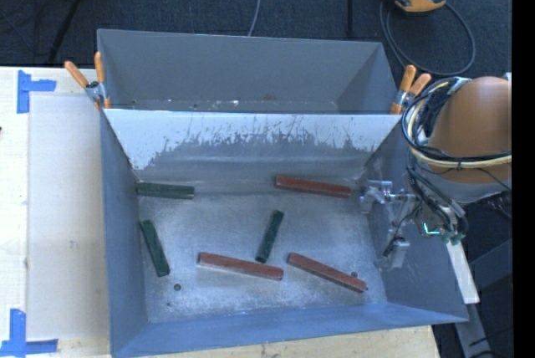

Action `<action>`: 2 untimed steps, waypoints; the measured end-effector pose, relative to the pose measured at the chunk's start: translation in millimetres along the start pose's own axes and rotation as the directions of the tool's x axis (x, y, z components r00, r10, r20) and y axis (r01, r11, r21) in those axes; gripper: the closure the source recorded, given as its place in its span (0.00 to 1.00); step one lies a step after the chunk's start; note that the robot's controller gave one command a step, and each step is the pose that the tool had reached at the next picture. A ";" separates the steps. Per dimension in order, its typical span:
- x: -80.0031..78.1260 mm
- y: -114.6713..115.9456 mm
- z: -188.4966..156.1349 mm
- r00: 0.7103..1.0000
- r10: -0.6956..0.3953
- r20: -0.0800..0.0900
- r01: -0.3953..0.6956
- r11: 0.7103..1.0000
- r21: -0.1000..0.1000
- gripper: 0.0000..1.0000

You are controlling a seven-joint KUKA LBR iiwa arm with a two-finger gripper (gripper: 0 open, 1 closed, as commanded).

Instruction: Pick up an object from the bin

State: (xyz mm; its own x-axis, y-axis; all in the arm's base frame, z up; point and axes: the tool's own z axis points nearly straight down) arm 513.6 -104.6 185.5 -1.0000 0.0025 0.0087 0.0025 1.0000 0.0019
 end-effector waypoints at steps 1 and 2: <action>-1.7 0.3 -3.8 1.000 -0.003 0.007 0.003 1.000 0.001 0.00; 12.1 -2.3 57.1 0.999 -0.035 0.013 0.035 0.999 0.003 0.00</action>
Offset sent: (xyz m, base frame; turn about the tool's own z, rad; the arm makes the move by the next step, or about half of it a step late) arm -0.0266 -0.0050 -0.1095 -0.0621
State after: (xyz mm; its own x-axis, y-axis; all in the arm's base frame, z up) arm 501.0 -106.8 128.5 -0.9995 -0.0322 -0.0040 -0.0322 0.9995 -0.0006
